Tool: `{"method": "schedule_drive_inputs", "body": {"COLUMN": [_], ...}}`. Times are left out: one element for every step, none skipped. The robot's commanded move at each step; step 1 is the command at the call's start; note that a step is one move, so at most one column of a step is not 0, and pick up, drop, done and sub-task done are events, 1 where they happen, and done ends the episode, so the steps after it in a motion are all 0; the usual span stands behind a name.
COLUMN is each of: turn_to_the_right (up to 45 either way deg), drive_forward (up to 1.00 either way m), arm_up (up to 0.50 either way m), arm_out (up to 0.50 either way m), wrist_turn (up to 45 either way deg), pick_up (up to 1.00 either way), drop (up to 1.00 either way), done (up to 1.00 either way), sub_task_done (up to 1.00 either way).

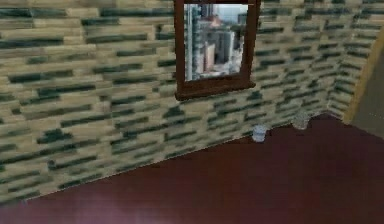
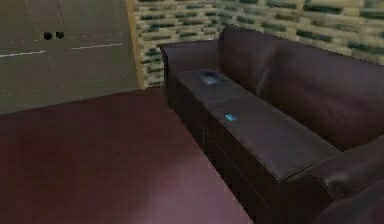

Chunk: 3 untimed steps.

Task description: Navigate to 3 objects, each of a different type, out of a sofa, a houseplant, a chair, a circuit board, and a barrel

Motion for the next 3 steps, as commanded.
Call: {"method": "schedule_drive_inputs", "body": {"turn_to_the_right": [-21.0, 0.0, -45.0], "drive_forward": [0.0, 0.4, 0.0], "arm_up": [0.0, 0.0, 0.0], "arm_out": [0.0, 0.0, 0.0], "wrist_turn": [0.0, 0.0, 0.0], "pick_up": [0.0, 0.0, 0.0], "drop": [0.0, 0.0, 0.0], "done": [0.0, 0.0, 0.0], "sub_task_done": [0.0, 0.0, 0.0]}}
